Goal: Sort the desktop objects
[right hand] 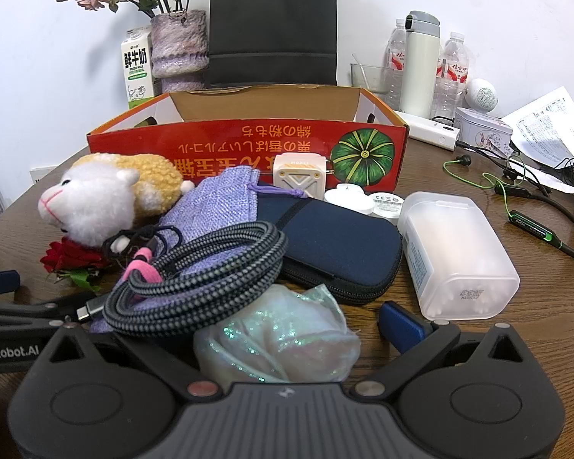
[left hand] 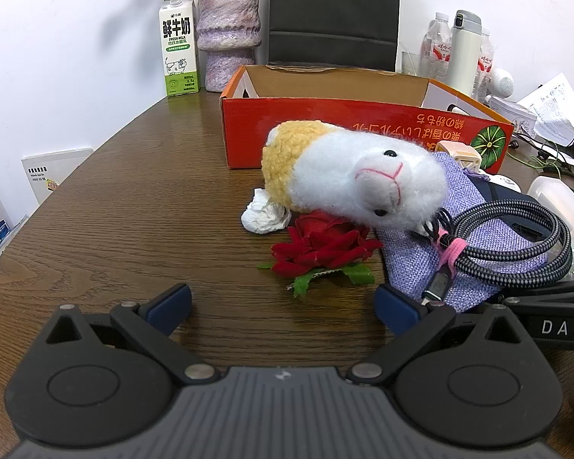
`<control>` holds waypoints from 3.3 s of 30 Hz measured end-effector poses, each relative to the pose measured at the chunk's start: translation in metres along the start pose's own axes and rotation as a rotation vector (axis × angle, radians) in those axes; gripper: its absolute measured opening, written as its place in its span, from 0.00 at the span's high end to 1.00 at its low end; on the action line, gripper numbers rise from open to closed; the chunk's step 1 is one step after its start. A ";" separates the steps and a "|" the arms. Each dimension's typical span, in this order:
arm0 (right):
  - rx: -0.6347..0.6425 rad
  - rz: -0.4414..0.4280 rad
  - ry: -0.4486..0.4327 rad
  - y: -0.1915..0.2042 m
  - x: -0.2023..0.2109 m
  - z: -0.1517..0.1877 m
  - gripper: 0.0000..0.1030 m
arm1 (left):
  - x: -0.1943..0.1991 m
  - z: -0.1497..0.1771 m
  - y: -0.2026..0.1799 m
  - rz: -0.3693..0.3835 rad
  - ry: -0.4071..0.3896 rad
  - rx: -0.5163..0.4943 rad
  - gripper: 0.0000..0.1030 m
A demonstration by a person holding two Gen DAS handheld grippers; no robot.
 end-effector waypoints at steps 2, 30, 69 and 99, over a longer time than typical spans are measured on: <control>-0.001 0.001 0.000 0.000 0.000 0.000 0.00 | 0.000 0.000 0.000 0.000 0.000 0.000 0.00; 0.035 -0.043 0.015 -0.002 0.006 0.003 0.00 | 0.005 0.003 0.001 0.019 0.004 -0.022 0.00; 0.085 -0.060 -0.236 -0.039 0.123 0.045 0.60 | 0.131 -0.023 -0.011 0.243 -0.339 0.077 0.48; 0.075 -0.149 -0.261 -0.085 0.049 -0.114 0.60 | 0.047 -0.199 -0.044 0.257 -0.299 0.058 0.63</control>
Point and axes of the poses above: each gripper's, at about its wrist camera, not at the fingertips, and x roughly against the way its jaws point, y to its left, z to its underside, the point moved 1 cm from there along -x, roughly the way its jaws point, and after that the axes turned 13 degrees about x, right-handed, at the moved point
